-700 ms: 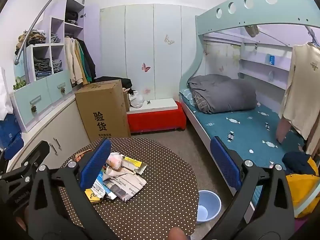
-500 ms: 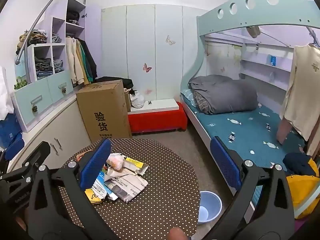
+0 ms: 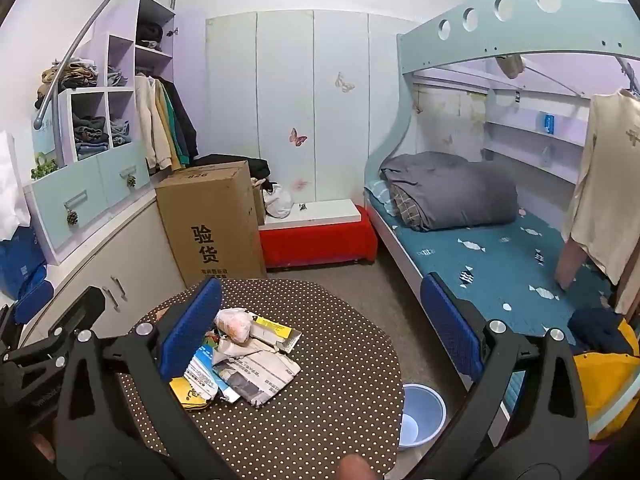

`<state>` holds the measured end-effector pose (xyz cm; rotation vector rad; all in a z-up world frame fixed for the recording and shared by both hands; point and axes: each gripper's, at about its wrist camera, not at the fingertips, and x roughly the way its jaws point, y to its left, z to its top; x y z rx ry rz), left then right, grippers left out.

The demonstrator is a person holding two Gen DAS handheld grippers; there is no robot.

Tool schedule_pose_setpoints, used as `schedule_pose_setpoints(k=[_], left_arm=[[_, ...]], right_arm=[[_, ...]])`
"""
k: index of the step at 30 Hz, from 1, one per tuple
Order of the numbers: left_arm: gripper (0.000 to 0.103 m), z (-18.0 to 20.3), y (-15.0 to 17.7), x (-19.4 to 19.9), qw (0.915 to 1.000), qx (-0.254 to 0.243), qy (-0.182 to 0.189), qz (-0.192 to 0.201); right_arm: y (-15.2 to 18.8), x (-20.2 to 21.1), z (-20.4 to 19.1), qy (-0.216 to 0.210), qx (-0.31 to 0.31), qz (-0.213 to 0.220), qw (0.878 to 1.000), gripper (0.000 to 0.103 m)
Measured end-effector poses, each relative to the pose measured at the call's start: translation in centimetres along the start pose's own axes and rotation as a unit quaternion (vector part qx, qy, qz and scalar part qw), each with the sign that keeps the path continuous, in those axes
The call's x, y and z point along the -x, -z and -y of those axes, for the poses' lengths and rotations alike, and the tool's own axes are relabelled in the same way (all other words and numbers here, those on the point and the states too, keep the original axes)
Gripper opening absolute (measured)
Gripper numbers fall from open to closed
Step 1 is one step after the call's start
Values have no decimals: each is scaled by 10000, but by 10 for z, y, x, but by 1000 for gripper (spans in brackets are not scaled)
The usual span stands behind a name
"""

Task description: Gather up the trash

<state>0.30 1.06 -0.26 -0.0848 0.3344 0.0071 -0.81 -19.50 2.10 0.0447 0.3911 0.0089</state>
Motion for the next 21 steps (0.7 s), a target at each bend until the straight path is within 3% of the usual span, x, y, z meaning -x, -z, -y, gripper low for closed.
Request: schedule_pose_setpoints(k=[21], left_arm=[[99, -7, 6, -2, 10000, 57, 38, -33]], right_arm=[[2, 0, -10, -34, 63, 22, 10000, 97]])
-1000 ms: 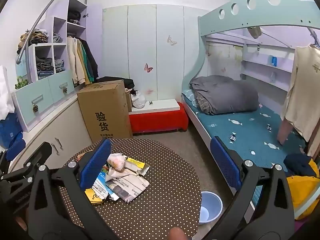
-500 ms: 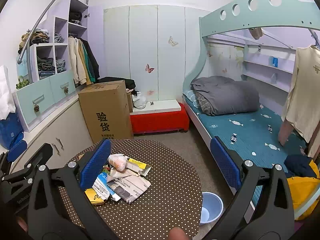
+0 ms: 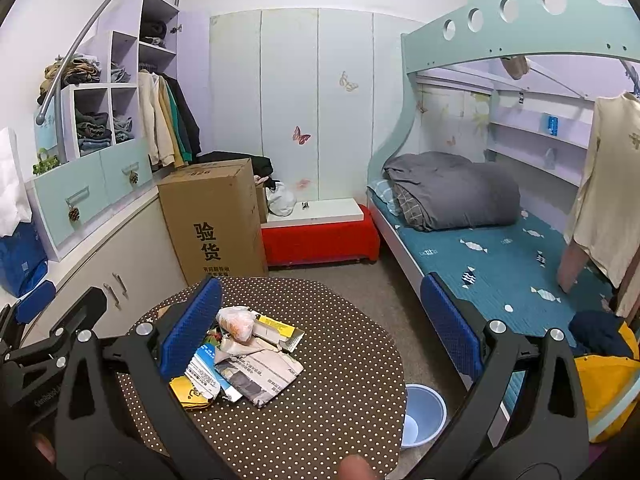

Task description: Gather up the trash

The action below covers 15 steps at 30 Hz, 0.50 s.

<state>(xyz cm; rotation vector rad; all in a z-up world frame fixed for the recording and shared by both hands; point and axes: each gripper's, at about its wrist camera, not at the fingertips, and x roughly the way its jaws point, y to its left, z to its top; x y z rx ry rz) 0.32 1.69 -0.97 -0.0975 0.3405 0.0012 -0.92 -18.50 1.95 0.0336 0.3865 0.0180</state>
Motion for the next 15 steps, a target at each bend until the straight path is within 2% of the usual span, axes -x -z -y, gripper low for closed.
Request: schedule_pose_setpoints(k=[15], left_arm=[[99, -16, 3, -10, 9998, 120, -71, -136]], right_arm=[[3, -10, -3, -47, 52, -96, 9999, 97]])
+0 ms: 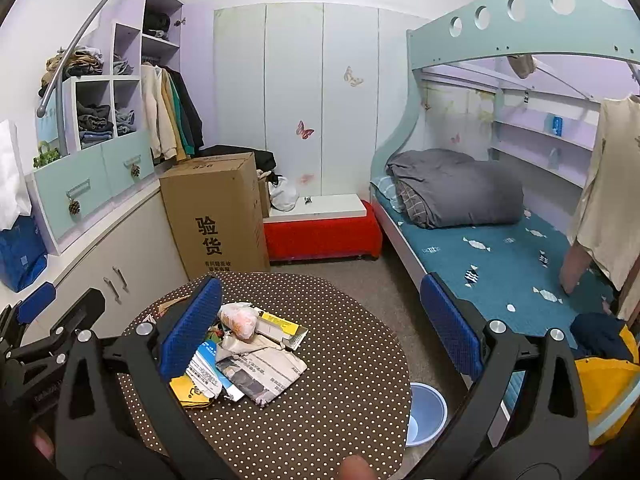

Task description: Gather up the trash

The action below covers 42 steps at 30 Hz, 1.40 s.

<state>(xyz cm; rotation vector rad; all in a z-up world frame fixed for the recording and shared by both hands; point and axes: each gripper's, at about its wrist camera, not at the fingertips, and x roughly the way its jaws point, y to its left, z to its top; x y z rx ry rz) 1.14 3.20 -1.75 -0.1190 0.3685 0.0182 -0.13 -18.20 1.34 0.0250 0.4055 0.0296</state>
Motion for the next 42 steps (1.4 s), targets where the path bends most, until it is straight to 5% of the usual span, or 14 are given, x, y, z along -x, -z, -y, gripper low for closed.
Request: schedule_pose_setpoints(k=[17, 26, 32, 42], left_arm=[[99, -10, 3, -8, 9999, 25, -28, -106], [99, -45, 30, -31, 9982, 30, -254, -538], [99, -74, 60, -50, 9940, 55, -426, -1002], [99, -106, 110, -79, 9839, -81, -515, -1707]], right_arm=[[1, -10, -8, 4, 67, -106, 9999, 97], [22, -55, -15, -292, 98, -721, 9969, 97], [59, -104, -34, -913, 213, -1470, 9847, 97], [112, -161, -108, -1939, 1004, -2349, 9472, 95]])
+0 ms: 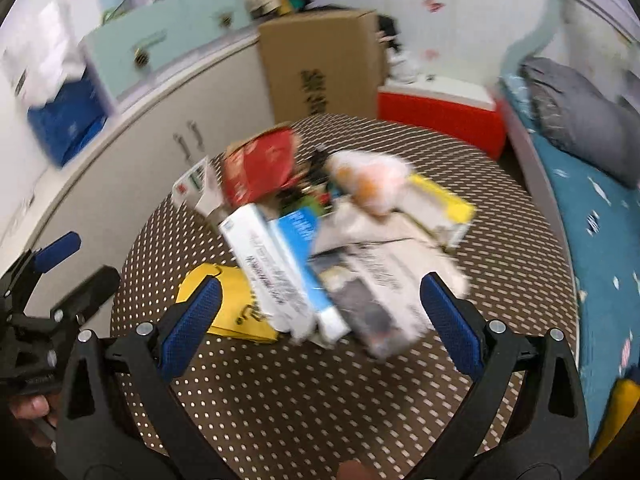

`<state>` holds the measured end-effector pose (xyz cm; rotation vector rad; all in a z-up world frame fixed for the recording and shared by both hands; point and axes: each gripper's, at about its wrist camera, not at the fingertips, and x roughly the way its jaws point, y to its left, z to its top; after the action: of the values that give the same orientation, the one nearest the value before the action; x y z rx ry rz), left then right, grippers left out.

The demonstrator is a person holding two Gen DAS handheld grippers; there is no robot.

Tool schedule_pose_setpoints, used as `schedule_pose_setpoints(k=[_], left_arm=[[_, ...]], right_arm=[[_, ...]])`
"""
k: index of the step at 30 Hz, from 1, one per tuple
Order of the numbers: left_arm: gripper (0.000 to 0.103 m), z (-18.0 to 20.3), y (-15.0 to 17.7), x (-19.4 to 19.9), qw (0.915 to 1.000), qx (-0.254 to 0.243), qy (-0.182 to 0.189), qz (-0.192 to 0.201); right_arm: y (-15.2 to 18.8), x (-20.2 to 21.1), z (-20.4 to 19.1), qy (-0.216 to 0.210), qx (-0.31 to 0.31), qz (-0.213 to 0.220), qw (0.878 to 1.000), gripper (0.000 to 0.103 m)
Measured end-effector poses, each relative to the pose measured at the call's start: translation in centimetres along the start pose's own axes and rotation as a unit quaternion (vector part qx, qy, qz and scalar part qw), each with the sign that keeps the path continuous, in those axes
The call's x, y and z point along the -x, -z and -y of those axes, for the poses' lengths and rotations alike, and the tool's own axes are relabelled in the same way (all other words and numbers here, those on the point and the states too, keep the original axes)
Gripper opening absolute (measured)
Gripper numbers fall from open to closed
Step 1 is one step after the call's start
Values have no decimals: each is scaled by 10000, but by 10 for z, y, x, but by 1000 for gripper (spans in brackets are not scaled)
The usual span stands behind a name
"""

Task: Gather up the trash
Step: 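Grasp the yellow paper with the left tool while the right tool grasps a white box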

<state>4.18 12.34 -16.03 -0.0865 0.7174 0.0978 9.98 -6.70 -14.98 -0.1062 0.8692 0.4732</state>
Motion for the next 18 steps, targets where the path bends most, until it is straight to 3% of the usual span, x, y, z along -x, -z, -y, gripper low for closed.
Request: schedule_pose_setpoints(k=[3, 7, 9, 15, 18], left_arm=[[99, -7, 8, -12, 9999, -49, 2, -154], [99, -7, 14, -23, 9993, -193, 119, -307], [99, -4, 15, -27, 9984, -344, 280, -348], [99, 19, 13, -39, 9905, -1088, 773, -317], [99, 42, 12, -46, 9782, -1735, 1104, -305]], right_arm=[[-4, -26, -12, -176, 159, -157, 9996, 82], [-4, -56, -19, -311, 245, -569, 9976, 41], [-3, -57, -17, -472, 185, -597, 9969, 33], [4, -28, 0, -720, -12, -464, 9963, 26], [11, -13, 15, -967, -312, -391, 9941, 26]])
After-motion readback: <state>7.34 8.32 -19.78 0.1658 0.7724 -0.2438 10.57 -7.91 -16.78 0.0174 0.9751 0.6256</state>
